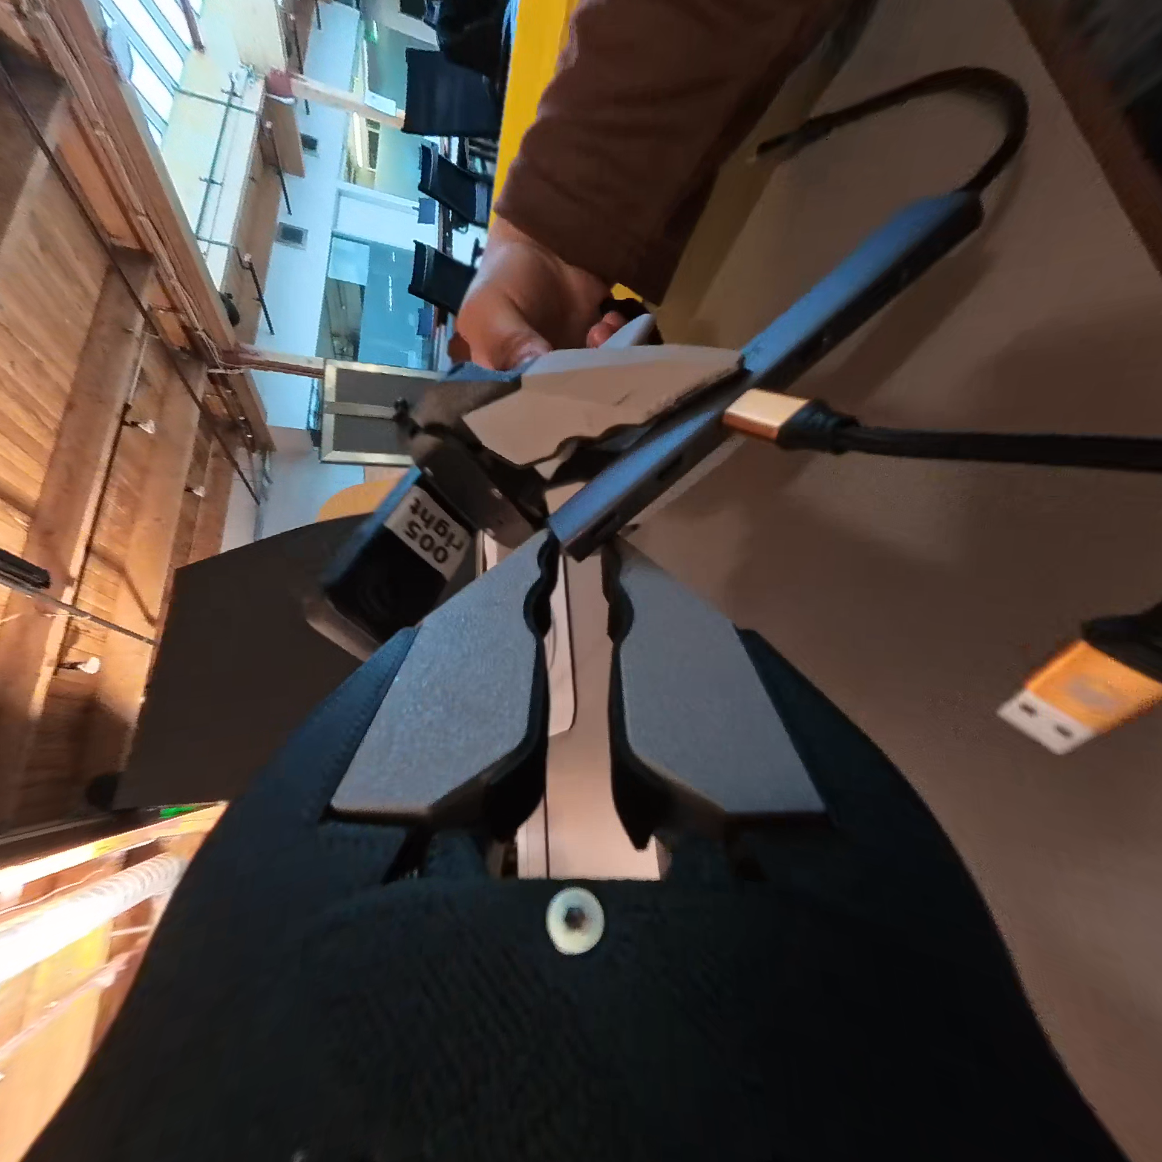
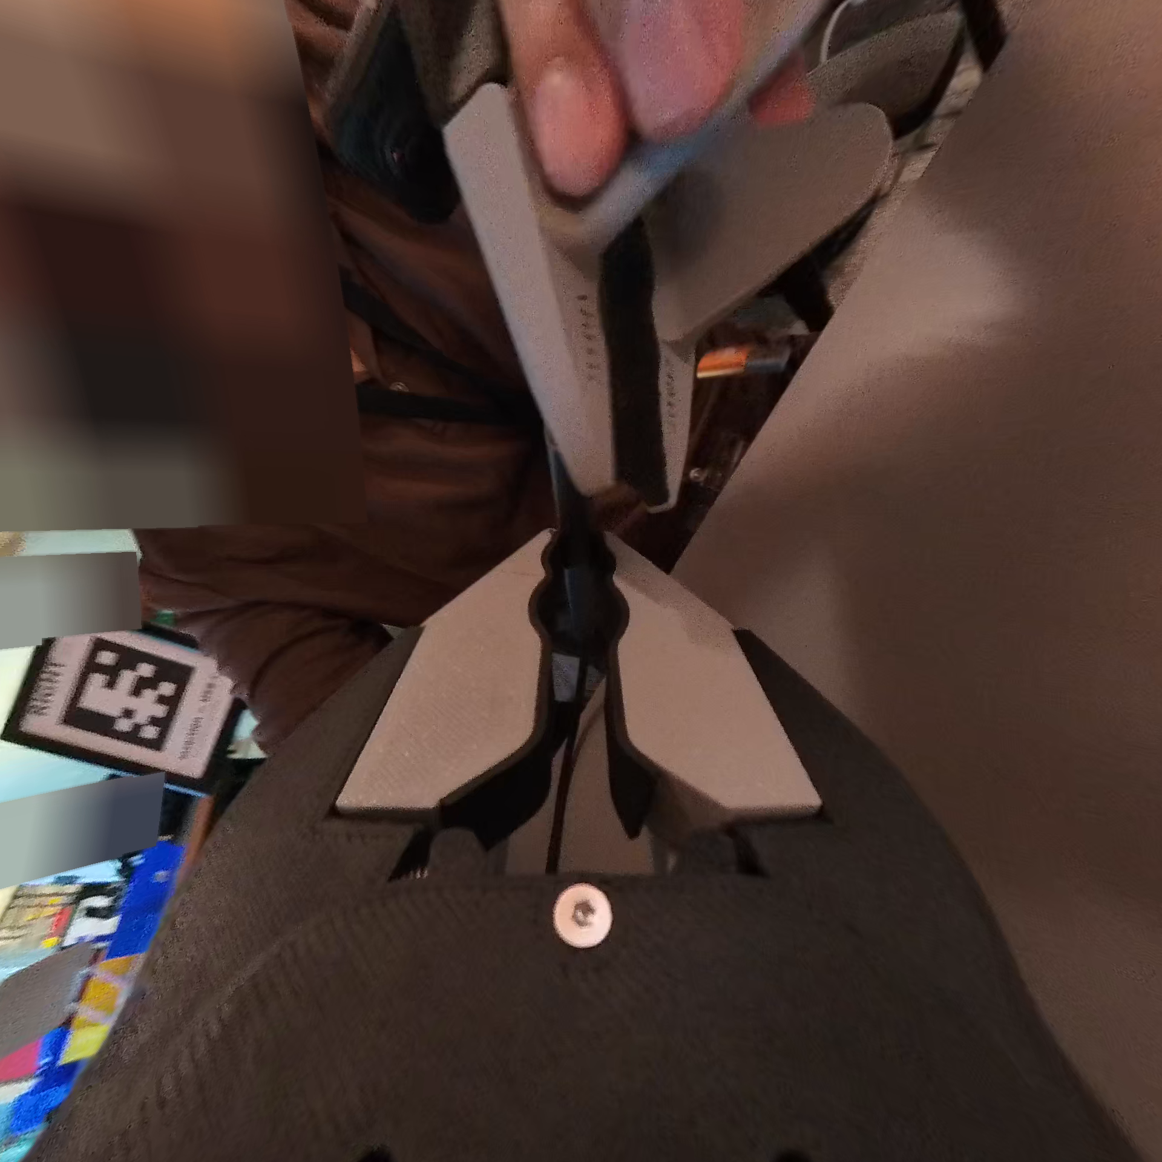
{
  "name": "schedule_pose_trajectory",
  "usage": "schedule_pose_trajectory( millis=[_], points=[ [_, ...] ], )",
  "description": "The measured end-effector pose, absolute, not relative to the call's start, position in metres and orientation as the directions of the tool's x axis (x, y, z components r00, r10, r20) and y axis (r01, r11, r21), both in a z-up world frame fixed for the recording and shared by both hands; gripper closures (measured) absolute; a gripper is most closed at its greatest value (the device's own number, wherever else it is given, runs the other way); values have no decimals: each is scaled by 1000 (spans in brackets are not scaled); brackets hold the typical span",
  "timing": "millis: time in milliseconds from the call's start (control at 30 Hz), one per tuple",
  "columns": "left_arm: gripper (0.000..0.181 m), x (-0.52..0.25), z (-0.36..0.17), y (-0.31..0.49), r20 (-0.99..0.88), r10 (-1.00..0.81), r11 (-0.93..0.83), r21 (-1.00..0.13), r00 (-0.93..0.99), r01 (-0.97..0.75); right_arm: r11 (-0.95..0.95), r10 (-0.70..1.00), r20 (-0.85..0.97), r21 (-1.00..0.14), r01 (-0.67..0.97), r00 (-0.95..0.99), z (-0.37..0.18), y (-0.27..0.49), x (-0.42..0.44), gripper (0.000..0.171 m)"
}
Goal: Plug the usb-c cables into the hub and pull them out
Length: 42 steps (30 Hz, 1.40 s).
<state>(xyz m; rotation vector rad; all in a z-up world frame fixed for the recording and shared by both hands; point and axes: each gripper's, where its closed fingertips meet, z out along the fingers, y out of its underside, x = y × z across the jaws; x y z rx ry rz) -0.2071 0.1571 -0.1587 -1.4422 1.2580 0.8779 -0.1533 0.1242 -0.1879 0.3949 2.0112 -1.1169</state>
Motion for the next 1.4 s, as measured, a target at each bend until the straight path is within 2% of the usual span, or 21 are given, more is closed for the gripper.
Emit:
schedule_pose_trajectory(
  millis=[167, 333, 433, 500, 567, 667, 767, 900, 967, 1067, 1200, 1333, 1400],
  points=[
    [156, -196, -174, 154, -957, -253, 66, -160, 139, -985, 588, -183, -830, -522, 617, -527, -193, 118, -152, 164],
    [166, -187, -199, 146, -928, -372, 88, -29, -6, -996, 639, -165, -861, -465, 613, -480, -208, 116, -146, 163],
    [174, -203, -208, 141, -899, -438, 9, 4, -8, -1000, 540, -44, -849, -464, 702, -527, -205, 121, -172, 157],
    [174, -223, -214, 136, -858, -491, -110, -111, 151, -988, 386, 148, -809, -482, 787, -568, -202, 136, -209, 146],
    [174, -243, -219, 130, -775, -505, -240, -298, 381, -924, 240, 379, -717, -534, 811, -585, -201, 162, -244, 132],
    [175, -250, -214, 131, -569, -450, -314, -621, 689, -718, 165, 527, -502, -731, 662, -686, -172, 181, -262, 125],
    [175, -252, -207, 138, -357, -420, -320, -802, 834, -504, 215, 556, -274, -864, 454, -785, -142, 177, -251, 124],
    [175, -251, -215, 148, -159, -449, -361, -868, 879, -341, 336, 580, -37, -899, 281, -814, -139, 167, -236, 131],
    [175, -252, -220, 155, -98, -455, -381, -877, 885, -293, 440, 617, 55, -851, 286, -785, -159, 169, -239, 138],
    [174, -250, -221, 162, -55, -470, -372, -893, 881, -254, 558, 642, 139, -759, 335, -754, -191, 176, -246, 159],
    [175, -253, -212, 165, -131, -454, -278, -919, 881, -280, 475, 633, 32, -805, 355, -774, -189, 174, -244, 162],
    [174, -243, -187, 162, -40, -481, -158, -979, 876, -131, 330, 571, -110, -877, 350, -814, -176, 167, -241, 164],
    [174, -238, -180, 162, -41, -495, -118, -987, 868, -113, 276, 529, -174, -890, 363, -830, -174, 163, -239, 164]
  ],
)
